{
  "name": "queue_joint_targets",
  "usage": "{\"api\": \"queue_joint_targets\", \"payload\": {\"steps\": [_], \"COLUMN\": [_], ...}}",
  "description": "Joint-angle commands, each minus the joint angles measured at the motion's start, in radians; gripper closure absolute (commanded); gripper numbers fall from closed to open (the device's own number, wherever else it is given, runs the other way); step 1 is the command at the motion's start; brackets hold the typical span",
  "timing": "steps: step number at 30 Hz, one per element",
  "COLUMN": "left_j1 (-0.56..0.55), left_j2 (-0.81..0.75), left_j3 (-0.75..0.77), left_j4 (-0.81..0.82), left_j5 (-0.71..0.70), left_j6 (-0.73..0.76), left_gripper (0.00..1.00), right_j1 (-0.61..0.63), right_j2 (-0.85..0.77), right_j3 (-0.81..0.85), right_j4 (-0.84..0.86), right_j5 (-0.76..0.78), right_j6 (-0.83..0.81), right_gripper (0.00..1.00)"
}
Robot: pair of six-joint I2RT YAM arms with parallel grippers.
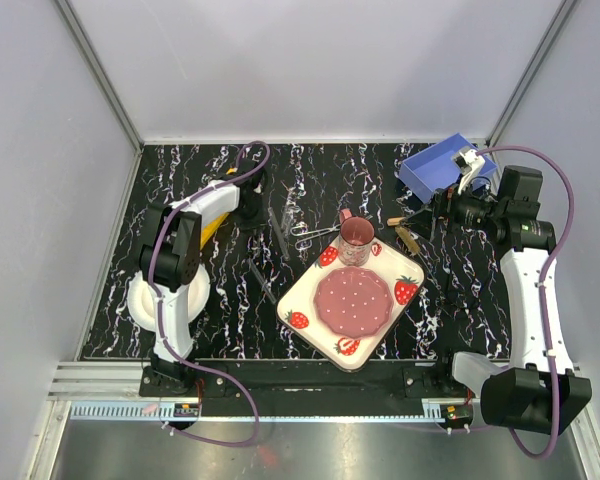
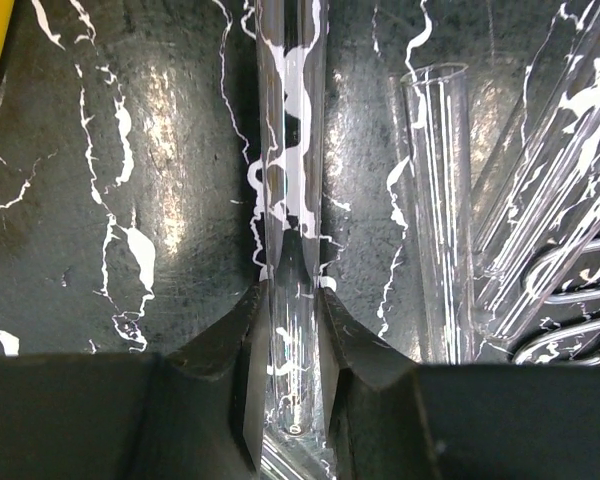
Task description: Organize the chemistry lab equipment
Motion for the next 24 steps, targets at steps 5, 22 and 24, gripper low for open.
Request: {"api": "queue_joint_targets", "payload": {"steps": [5, 22, 24], "left_j1": [-0.003, 0.025, 0.025], "left_j2": [-0.057, -0.376, -0.452], "left_j3": [0.002, -0.247, -0.321], "left_j4": [0.082, 0.255, 0.315], "left_j5": [-0.034, 0.137, 0.202], "left_j6": [-0.039, -0.108, -0.127], "left_gripper": [0.80, 0.81, 0.81], "right_j1": [-0.001, 0.010, 0.050], "right_j2": [-0.022, 0.008, 0.027], "right_j3": [-0.001, 0.006, 0.025], "right_j4": [0.018, 0.015, -0.007], "right_j5": [-0.027, -0.101, -0.110], "right_j6": [0.006, 0.032, 0.026], "right_gripper": [0.00, 0.00, 0.00]}}
